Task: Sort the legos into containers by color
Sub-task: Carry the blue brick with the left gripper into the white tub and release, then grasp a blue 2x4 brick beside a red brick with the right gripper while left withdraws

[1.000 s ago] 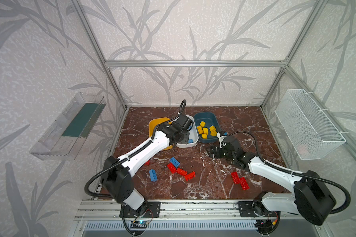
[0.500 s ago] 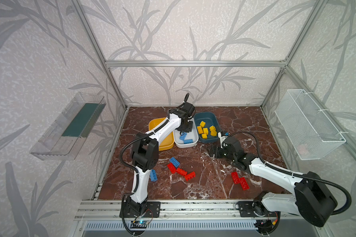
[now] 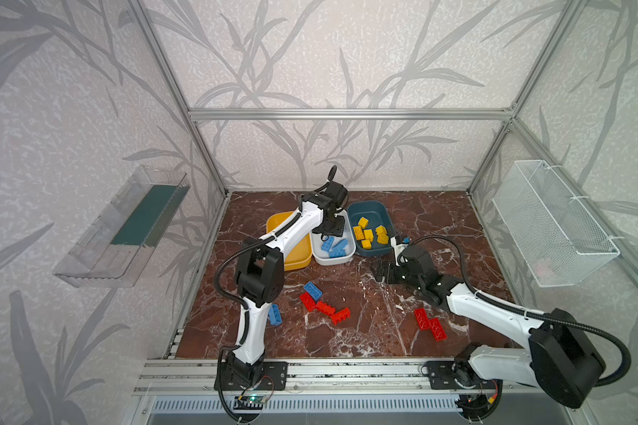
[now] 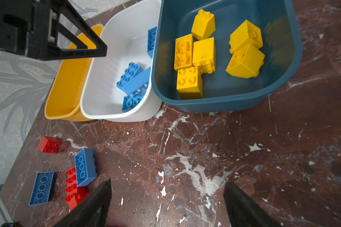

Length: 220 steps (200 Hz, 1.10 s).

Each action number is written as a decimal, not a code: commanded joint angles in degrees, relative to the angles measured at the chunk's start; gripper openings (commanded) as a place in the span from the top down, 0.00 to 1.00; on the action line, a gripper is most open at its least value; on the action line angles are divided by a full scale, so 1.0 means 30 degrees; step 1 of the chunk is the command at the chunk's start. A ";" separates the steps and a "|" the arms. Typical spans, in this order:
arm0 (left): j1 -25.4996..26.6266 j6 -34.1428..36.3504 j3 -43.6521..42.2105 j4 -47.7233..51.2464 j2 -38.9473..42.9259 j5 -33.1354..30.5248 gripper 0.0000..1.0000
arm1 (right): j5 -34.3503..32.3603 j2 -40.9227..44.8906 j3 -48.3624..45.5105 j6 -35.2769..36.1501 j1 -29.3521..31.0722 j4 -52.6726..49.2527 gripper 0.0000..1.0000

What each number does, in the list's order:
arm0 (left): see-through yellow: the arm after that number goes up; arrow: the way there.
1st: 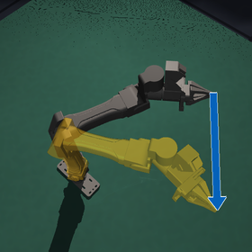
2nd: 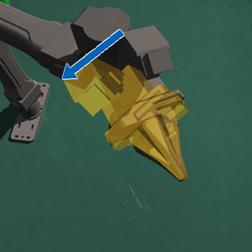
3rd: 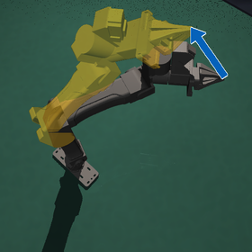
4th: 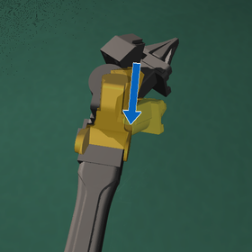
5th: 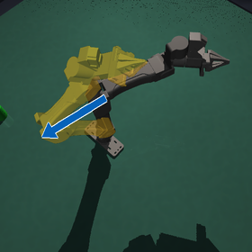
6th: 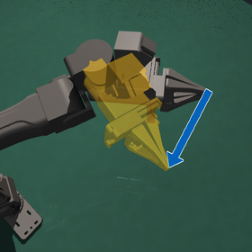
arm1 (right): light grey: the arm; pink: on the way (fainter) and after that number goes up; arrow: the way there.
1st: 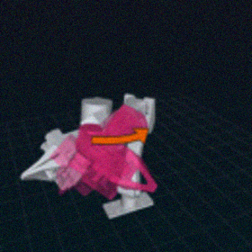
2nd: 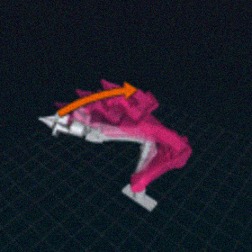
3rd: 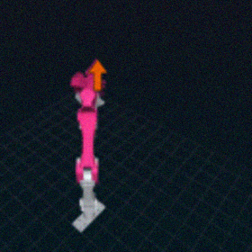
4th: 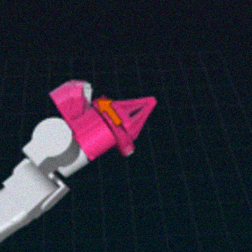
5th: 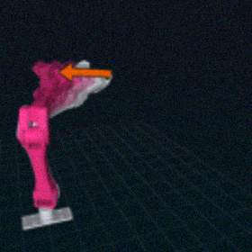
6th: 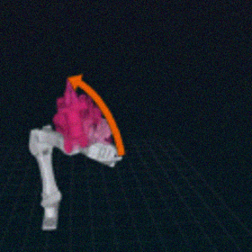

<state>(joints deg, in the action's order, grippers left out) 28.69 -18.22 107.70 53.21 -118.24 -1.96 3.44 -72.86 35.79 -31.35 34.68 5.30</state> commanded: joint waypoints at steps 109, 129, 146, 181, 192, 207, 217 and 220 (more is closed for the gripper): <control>-0.0140 -0.1484 -1.2194 -0.3480 1.7549 -0.3588 0.30 | 0.0126 -0.9199 1.1352 0.3418 0.6364 -0.7029 0.17; -0.0150 -0.1064 -1.3780 -0.3459 1.9678 -0.3854 0.30 | 0.0066 -1.1089 1.3424 0.4050 0.6883 -0.8570 0.17; -0.0149 -0.0866 -1.4779 -0.3108 2.0908 -0.4126 0.30 | -0.0129 -1.2605 1.5153 0.4480 0.7253 -0.9811 0.16; -0.0156 -0.0667 -1.6681 -0.3071 2.2703 -0.4478 0.29 | -0.0369 -1.4919 1.7717 0.5012 0.7678 -1.1651 0.16; -0.0143 -0.0636 -1.7278 -0.3312 2.3106 -0.4671 0.29 | -0.0499 -1.5393 1.8308 0.5197 0.7831 -1.2075 0.16; -0.0136 -0.0607 -1.7868 -0.3655 2.3407 -0.4718 0.29 | -0.0611 -1.6054 1.9028 0.5374 0.7874 -1.2748 0.15; -0.0156 -0.0522 -1.7860 -0.3577 2.3361 -0.4368 0.29 | -0.0706 -1.6405 1.9425 0.5432 0.7876 -1.3164 0.15; -0.0150 -0.0494 -1.7828 -0.3560 2.3332 -0.4286 0.29 | -0.0741 -1.6480 1.9484 0.5440 0.7881 -1.3277 0.15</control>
<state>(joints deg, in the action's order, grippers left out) 28.42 -20.91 54.76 43.79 -48.82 -14.13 2.48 -120.29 90.98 -16.78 57.89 -28.38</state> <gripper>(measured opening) 0.712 0.848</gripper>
